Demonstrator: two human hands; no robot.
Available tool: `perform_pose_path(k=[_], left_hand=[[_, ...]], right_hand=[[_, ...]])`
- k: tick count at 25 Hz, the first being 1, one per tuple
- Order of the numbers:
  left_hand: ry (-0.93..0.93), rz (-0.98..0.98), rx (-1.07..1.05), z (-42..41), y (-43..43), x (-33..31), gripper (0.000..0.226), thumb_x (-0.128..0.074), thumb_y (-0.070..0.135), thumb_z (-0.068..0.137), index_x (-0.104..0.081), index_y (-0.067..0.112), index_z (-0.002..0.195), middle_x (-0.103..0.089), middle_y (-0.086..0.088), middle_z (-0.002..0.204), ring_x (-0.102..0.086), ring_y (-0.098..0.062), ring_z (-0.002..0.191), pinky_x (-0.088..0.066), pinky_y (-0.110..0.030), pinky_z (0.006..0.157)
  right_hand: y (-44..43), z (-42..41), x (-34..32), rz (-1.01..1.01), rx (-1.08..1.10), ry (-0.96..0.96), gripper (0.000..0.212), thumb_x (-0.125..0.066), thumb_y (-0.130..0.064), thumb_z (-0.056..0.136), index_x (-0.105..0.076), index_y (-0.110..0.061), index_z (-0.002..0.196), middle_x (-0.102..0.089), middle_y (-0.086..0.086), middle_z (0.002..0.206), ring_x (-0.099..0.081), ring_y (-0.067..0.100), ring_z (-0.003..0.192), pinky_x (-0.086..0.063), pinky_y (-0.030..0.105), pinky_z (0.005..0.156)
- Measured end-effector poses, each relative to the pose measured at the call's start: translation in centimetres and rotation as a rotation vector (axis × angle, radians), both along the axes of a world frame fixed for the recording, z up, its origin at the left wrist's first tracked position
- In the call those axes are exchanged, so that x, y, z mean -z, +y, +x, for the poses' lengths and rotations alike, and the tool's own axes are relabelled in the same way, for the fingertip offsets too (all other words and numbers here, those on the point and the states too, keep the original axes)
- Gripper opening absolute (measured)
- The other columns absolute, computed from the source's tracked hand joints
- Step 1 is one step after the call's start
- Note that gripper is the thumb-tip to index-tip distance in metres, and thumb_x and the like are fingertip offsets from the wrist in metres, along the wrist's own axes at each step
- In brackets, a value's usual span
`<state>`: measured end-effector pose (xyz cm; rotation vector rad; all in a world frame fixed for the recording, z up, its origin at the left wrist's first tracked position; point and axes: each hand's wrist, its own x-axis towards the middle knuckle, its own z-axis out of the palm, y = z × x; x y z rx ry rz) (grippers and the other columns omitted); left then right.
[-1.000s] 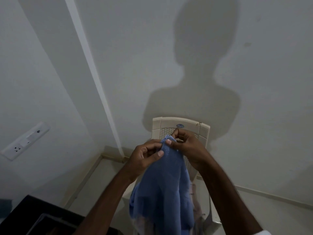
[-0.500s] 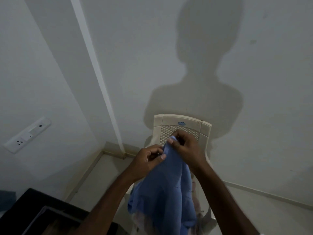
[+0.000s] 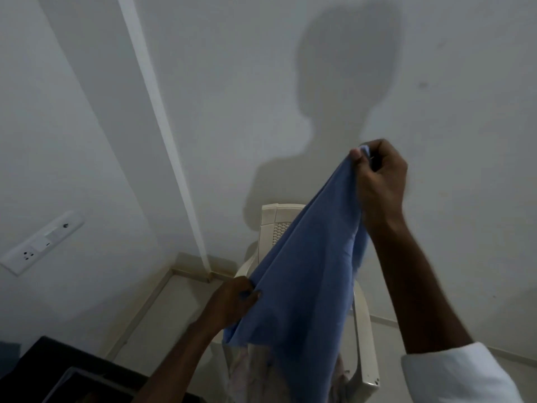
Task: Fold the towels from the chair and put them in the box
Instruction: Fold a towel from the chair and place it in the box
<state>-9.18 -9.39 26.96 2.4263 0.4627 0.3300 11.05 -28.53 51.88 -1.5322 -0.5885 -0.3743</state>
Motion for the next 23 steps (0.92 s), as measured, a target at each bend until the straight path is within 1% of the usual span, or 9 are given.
perform_pose_path(k=[4, 7, 9, 12, 15, 17, 19, 21, 23], left_hand=[[0.237, 0.161, -0.019, -2.1, 1.2, 3.6, 0.044, -0.036, 0.066, 0.085, -0.048, 0.028, 0.065, -0.045, 0.013, 0.066, -0.045, -0.001, 0.059, -0.030, -0.017, 0.053], [0.345, 0.107, -0.198, -3.9, 2.6, 6.4, 0.026, -0.050, 0.042, 0.091, -0.048, 0.028, 0.070, -0.053, 0.008, 0.076, -0.058, -0.011, 0.069, -0.040, -0.024, 0.057], [0.370, 0.061, -0.299, -5.2, 3.4, 7.6, 0.013, -0.053, 0.031, 0.093, -0.053, 0.027, 0.081, -0.058, 0.004, 0.084, -0.061, -0.012, 0.072, -0.046, -0.023, 0.059], [0.396, -0.045, -0.433, -6.9, 5.0, 9.4, 0.021, -0.050, 0.025, 0.097, -0.057, 0.015, 0.080, -0.057, -0.003, 0.079, -0.057, -0.017, 0.067, -0.042, -0.026, 0.056], [0.364, -0.295, -0.611, -7.8, 6.4, 10.0, 0.037, -0.051, 0.023, 0.100, -0.056, 0.005, 0.069, -0.056, -0.010, 0.065, -0.054, -0.026, 0.057, -0.043, -0.035, 0.057], [0.276, -0.616, -0.771, -7.7, 6.4, 9.2, 0.026, -0.054, 0.019, 0.099, -0.063, -0.003, 0.089, -0.063, -0.018, 0.074, -0.063, -0.033, 0.064, -0.049, -0.040, 0.060], [0.132, -1.031, -0.882, -7.3, 5.8, 7.7, 0.021, -0.049, 0.014, 0.101, -0.056, -0.004, 0.107, -0.064, -0.022, 0.087, -0.064, -0.037, 0.074, -0.051, -0.042, 0.066], [-0.021, -1.312, -0.916, -7.0, 5.9, 6.1, 0.027, -0.034, 0.014, 0.103, -0.050, -0.004, 0.116, -0.062, -0.027, 0.097, -0.062, -0.040, 0.082, -0.051, -0.048, 0.076], [-0.188, -1.503, -0.930, -6.8, 6.7, 5.3, 0.036, -0.029, 0.015, 0.102, -0.046, -0.007, 0.125, -0.058, -0.031, 0.111, -0.061, -0.041, 0.086, -0.049, -0.052, 0.088]], right_hand=[[-0.2, 1.5, -3.6, 0.058, 0.035, -0.091, 0.012, -0.063, -0.013, 0.091, -0.058, -0.016, 0.081, -0.049, -0.012, 0.068, -0.041, -0.004, 0.060, -0.038, 0.017, 0.062], [-0.4, 2.1, -5.9, 0.088, 0.067, -0.136, 0.021, -0.062, -0.015, 0.090, -0.053, -0.027, 0.075, -0.048, -0.014, 0.069, -0.041, -0.004, 0.061, -0.038, 0.018, 0.062], [-0.5, 2.4, -7.0, 0.106, 0.080, -0.153, 0.024, -0.061, -0.016, 0.090, -0.051, -0.030, 0.074, -0.048, -0.014, 0.069, -0.040, -0.004, 0.061, -0.038, 0.018, 0.063], [-0.7, 2.7, -8.1, 0.141, 0.091, -0.172, 0.023, -0.061, -0.018, 0.089, -0.050, -0.030, 0.074, -0.047, -0.014, 0.070, -0.040, -0.004, 0.062, -0.037, 0.018, 0.063], [-0.6, 2.9, -8.5, 0.103, 0.058, -0.172, 0.022, -0.061, -0.017, 0.090, -0.051, -0.028, 0.074, -0.048, -0.013, 0.069, -0.040, -0.003, 0.061, -0.037, 0.018, 0.062], [-0.2, 2.9, -8.5, 0.077, 0.029, -0.169, 0.019, -0.061, -0.016, 0.090, -0.053, -0.026, 0.076, -0.049, -0.011, 0.069, -0.041, 0.001, 0.064, -0.038, 0.019, 0.062], [0.0, 2.9, -8.4, 0.074, 0.016, -0.170, 0.015, -0.062, -0.017, 0.090, -0.056, -0.023, 0.078, -0.050, -0.010, 0.071, -0.042, 0.005, 0.067, -0.038, 0.020, 0.063], [0.1, 3.0, -8.5, 0.078, 0.002, -0.175, 0.016, -0.063, -0.017, 0.089, -0.056, -0.024, 0.077, -0.051, -0.010, 0.071, -0.043, 0.006, 0.068, -0.039, 0.021, 0.064], [0.1, 3.1, -8.7, 0.086, 0.001, -0.174, 0.017, -0.064, -0.017, 0.090, -0.056, -0.025, 0.077, -0.052, -0.010, 0.072, -0.045, 0.005, 0.069, -0.040, 0.021, 0.066]])
